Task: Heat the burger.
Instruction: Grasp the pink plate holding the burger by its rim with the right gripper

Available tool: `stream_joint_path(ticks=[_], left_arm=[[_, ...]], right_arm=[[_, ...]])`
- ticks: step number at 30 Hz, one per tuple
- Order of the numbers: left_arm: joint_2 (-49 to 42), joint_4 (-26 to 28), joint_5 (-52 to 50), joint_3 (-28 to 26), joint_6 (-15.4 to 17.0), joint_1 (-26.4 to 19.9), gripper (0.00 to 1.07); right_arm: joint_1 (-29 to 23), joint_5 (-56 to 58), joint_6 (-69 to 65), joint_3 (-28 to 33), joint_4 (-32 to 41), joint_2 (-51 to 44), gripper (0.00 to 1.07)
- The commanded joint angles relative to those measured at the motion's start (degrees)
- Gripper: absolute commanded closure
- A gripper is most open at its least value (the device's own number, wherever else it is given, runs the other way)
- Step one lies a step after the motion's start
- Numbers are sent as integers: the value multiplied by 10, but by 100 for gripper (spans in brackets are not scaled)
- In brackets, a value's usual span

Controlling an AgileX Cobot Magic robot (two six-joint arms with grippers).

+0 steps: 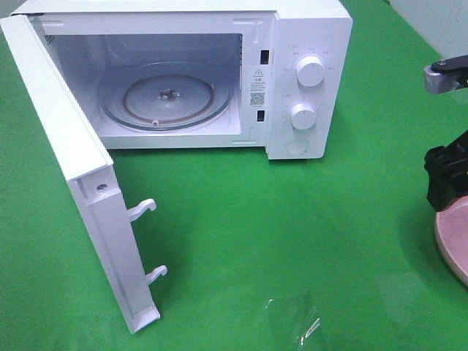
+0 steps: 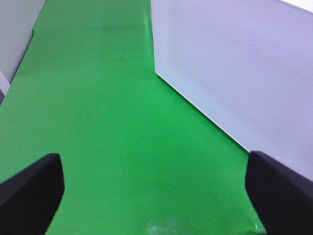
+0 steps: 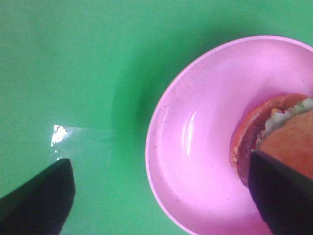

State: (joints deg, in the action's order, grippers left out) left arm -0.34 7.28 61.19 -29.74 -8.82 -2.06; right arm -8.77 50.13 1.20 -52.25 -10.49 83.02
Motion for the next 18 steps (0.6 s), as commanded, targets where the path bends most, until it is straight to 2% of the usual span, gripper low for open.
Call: stream_joint_path(ticks=[1,12,18], left_arm=[[-9,5,2,1,5,-2,14],[-9,5,2,1,5,-2,14],[-9,5,2,1,5,-2,14]], right_arm=[[2,-23,2,20,-8,7,7],[2,-65,-40,49,-10,83,12],[26,-96,-40,49,-6,123,15]])
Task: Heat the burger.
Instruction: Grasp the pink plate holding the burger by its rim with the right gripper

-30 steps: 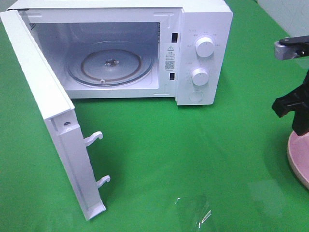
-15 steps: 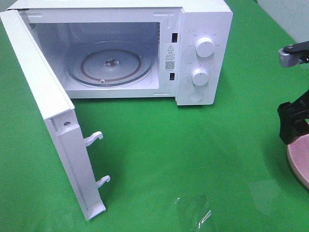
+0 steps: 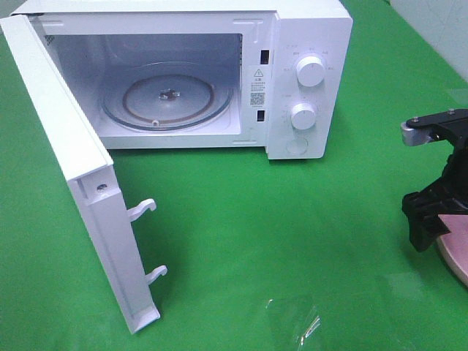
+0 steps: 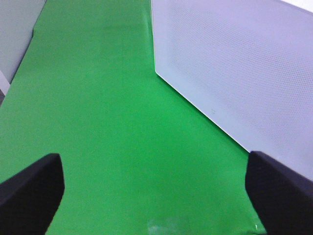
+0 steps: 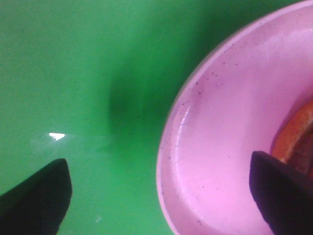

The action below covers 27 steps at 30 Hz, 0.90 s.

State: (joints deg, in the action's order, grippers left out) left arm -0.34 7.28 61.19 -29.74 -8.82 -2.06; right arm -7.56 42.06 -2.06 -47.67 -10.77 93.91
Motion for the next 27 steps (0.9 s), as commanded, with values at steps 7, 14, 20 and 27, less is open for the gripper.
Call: stream_joint_path(ticks=[7,14,20,27], left_arm=[[-9,5,2,1,5,-2,14],[-9,5,2,1,5,-2,14],[-9,5,2,1,5,-2,14],[-9,5,2,1,5,-2,14]], right_arm=[[30,-49,-6,3,-6,54,20],[36,-68,-7,3,-3,95,25],[43,-72,-11,3,-3,101,27],[50,-73,-11,5,2,101,33]])
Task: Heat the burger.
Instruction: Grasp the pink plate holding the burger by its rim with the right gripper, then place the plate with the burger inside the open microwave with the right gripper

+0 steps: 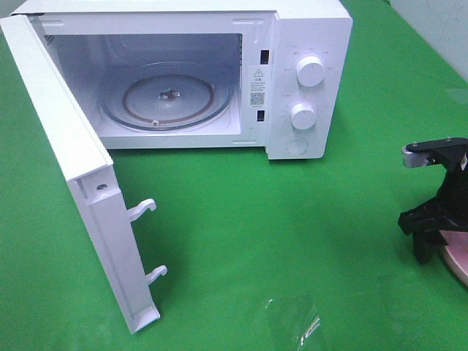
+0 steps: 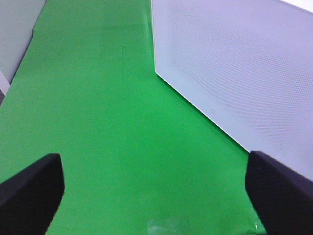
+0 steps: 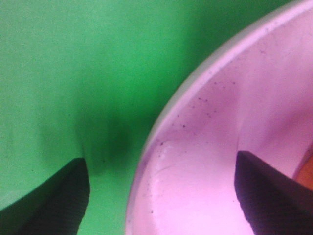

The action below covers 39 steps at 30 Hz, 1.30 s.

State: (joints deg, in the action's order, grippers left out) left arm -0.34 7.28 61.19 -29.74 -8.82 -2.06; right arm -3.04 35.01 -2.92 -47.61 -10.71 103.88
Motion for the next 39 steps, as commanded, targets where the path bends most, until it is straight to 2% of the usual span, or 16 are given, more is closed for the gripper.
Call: stream_joint_path(ticks=[1,5,7,10,11,12,13,14,15,16,17,31,39], left_arm=[[-9,5,2,1,5,-2,14],[-9,5,2,1,5,-2,14],[-9,5,2,1,5,-2,14],[-9,5,2,1,5,-2,14],[-9,5,2,1,5,-2,14],[-9,5,2,1,5,-2,14],[-9,5,2,1,5,-2,14],[-9,5,2,1,5,-2,14],[-9,5,2,1,5,-2,14],[-9,5,2,1,5,-2,14],[-9,5,2,1,5,-2,14],[-9,5,2,1,5,-2,14],[-9,5,2,1,5,-2,14]], right_arm=[[5,-2,-2,4,1,1,33],[5,1,-2,4,5,1,37],[5,5,-9,4,7,1,54],[5,6,-20,4,7,1,58],[5,6,-25,4,7,1,73],[5,6,-25,4,7,1,73],[5,5,-32,4,11,1,86],[5,5,-32,4,11,1,86],[5,5,-30,4,17,1,99],[5,5,-30,4,17,1,99],[5,5,-19,4,18,1,107],[2,14,-27,4,6,-1,107],[-25,50,-110,4,-73,-36,107]])
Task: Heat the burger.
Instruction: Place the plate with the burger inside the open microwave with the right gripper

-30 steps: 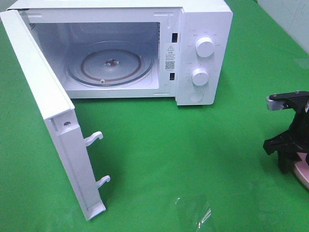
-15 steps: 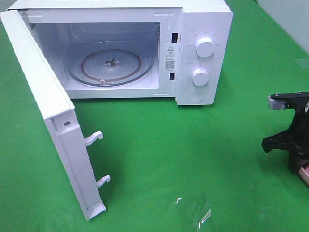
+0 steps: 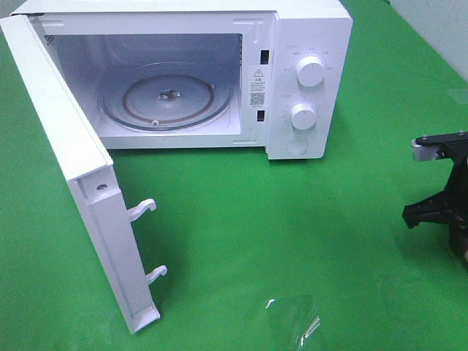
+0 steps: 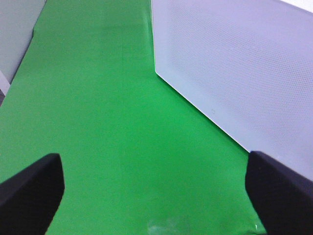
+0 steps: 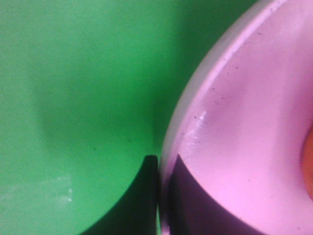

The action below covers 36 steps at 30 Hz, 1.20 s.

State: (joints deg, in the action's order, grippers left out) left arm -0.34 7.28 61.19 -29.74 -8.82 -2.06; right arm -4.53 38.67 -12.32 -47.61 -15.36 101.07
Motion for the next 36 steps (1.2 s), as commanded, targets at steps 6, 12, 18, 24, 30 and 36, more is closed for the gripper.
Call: stream_joint_path(ticks=[6,12,18,24,30,36], left_arm=[[-9,5,2,1,5,-2,14],[-9,5,2,1,5,-2,14],[-9,5,2,1,5,-2,14],[-9,5,2,1,5,-2,14],[-9,5,2,1,5,-2,14],[-9,5,2,1,5,-2,14]], right_arm=[[-39,34,-54,4,-62,-14,107],[-68,58,-88,4,-97,-16,107],[-92,72,-115,5,-124,-37,107],[-130,100,-131,5,-146,-57,107],[-156,108,-134,6,-152,-70,107],[-187,112,-134,34,-160,-104,107]])
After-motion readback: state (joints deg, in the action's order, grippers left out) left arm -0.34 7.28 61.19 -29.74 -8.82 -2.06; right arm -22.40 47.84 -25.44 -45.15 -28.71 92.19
